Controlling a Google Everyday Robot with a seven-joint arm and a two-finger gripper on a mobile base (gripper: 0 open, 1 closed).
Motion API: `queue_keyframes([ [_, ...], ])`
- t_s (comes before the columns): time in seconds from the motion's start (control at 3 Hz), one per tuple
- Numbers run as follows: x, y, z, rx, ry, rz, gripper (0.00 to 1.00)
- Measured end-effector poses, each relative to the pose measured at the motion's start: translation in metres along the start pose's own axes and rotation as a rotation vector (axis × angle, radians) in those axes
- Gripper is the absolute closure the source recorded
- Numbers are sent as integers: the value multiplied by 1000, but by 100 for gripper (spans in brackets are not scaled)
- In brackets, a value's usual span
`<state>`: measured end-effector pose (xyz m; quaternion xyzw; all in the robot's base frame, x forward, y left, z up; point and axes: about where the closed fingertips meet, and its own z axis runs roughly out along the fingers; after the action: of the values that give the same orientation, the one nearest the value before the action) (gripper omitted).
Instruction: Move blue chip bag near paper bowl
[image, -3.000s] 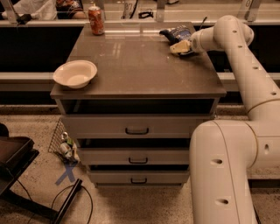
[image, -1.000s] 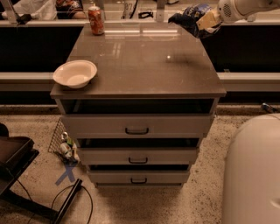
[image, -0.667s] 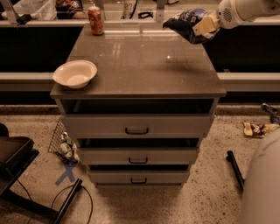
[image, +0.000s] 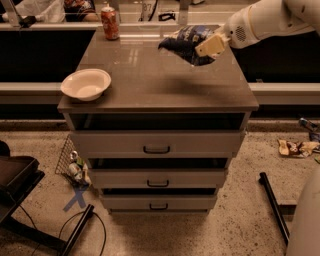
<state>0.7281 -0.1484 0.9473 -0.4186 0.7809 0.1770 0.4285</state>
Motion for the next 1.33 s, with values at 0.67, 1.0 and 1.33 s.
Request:
queue_keyframes([
  [0.67,-2,70,54,-285,-34,-173,100],
  [1.0,3,87,66,-344,-55,-193,100],
  [1.33,2,89,70,-349,-55,-194,82],
])
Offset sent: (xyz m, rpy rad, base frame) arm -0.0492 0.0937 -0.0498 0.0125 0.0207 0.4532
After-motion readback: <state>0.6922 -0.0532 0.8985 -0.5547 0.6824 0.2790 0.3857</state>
